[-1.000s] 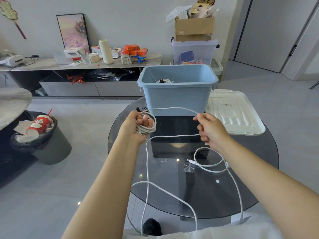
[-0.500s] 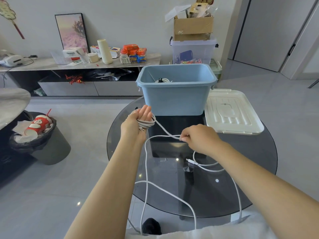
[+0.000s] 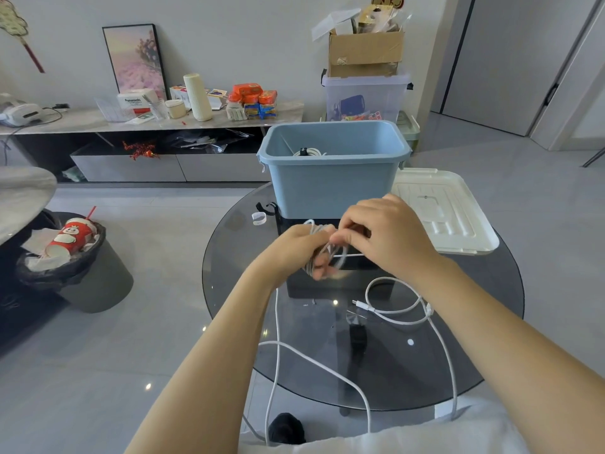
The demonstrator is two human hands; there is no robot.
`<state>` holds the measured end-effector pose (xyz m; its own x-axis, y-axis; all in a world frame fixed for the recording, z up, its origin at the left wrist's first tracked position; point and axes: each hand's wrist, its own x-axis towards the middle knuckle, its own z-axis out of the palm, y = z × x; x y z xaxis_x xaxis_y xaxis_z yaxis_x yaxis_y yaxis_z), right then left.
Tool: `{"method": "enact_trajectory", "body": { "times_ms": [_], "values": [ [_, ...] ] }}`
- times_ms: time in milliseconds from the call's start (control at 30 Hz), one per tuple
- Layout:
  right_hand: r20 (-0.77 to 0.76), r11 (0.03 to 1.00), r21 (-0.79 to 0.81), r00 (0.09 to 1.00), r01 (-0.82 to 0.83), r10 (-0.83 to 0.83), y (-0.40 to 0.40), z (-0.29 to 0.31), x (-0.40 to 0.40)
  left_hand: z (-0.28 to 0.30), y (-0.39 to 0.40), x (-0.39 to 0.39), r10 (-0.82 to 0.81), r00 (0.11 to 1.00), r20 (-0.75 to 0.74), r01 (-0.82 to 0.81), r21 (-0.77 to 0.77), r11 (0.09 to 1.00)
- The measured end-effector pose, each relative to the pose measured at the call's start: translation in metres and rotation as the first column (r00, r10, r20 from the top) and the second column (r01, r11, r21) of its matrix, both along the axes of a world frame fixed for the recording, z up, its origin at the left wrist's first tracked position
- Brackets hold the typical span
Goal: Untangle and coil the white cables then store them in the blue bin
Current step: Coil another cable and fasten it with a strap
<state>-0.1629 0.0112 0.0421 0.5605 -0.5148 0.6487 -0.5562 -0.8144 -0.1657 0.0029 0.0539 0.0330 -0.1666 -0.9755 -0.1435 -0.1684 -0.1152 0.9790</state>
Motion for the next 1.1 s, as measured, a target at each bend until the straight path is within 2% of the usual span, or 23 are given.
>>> {"method": "enact_trajectory", "body": {
  "times_ms": [100,233,267,367,433,500,600,700,733,800,833,867,933,967,1000,1100],
  "values": [
    [0.18,0.966,0.248,0.983,-0.068,0.023,-0.002,-0.006,-0.003,0.006,0.0,-0.001,-0.131,0.971,-0.201,0.166,0.168,0.972],
    [0.255,0.842,0.505,0.965,-0.192,0.067,-0.003,-0.01,-0.003,0.011,0.002,0.004,-0.153,0.905,-0.398,0.247,0.198,0.949],
    [0.274,0.768,0.596,0.958,-0.235,0.08,-0.001,-0.011,-0.001,0.011,0.002,0.005,-0.157,0.892,-0.424,0.257,0.19,0.947],
    [0.423,0.434,0.802,0.903,-0.41,0.073,0.002,-0.016,0.002,0.01,0.003,0.006,-0.161,0.866,-0.473,0.268,0.166,0.949],
    [0.473,0.327,0.825,0.88,-0.461,0.047,0.003,-0.013,0.001,0.009,0.003,0.006,-0.154,0.883,-0.443,0.248,0.162,0.955],
    [0.437,0.337,0.837,0.897,-0.431,0.062,0.007,-0.008,0.001,0.008,0.002,0.006,-0.139,0.902,-0.409,0.222,0.162,0.962],
    [0.353,0.406,0.847,0.934,-0.344,0.054,0.013,-0.005,0.004,0.008,0.001,0.005,-0.098,0.92,-0.38,0.169,0.159,0.973],
    [0.246,0.574,0.8,0.968,-0.173,-0.051,0.012,-0.006,0.008,0.008,0.0,0.001,-0.007,0.938,-0.346,0.049,0.114,0.992],
    [0.209,0.625,0.773,0.974,-0.108,-0.09,0.011,-0.008,0.01,0.008,0.0,0.0,0.009,0.957,-0.289,0.01,0.065,0.998],
    [0.157,0.712,0.702,0.975,0.001,-0.156,0.008,-0.011,0.013,0.003,0.0,-0.002,0.07,0.997,-0.02,-0.072,-0.094,0.993],
    [0.151,0.747,0.664,0.972,0.036,-0.18,0.007,-0.013,0.015,0.002,0.0,-0.005,0.135,0.986,0.099,-0.117,-0.175,0.978],
    [0.157,0.77,0.635,0.967,0.056,-0.2,0.007,-0.014,0.016,0.001,0.001,-0.008,0.196,0.971,0.135,-0.163,-0.225,0.961],
    [0.194,0.783,0.618,0.952,0.07,-0.238,0.005,-0.016,0.021,0.002,0.003,-0.014,0.261,0.965,-0.021,-0.26,-0.191,0.946],
    [0.213,0.78,0.621,0.943,0.072,-0.256,0.005,-0.016,0.023,0.003,0.004,-0.016,0.259,0.959,-0.113,-0.275,-0.157,0.949],
    [0.224,0.774,0.629,0.936,0.073,-0.27,0.005,-0.016,0.025,0.005,0.005,-0.017,0.243,0.96,-0.138,-0.262,-0.145,0.954],
    [0.243,0.756,0.651,0.926,0.067,-0.29,0.005,-0.016,0.028,0.004,0.006,-0.018,0.207,0.976,0.064,-0.193,-0.176,0.965]
  ]
}}
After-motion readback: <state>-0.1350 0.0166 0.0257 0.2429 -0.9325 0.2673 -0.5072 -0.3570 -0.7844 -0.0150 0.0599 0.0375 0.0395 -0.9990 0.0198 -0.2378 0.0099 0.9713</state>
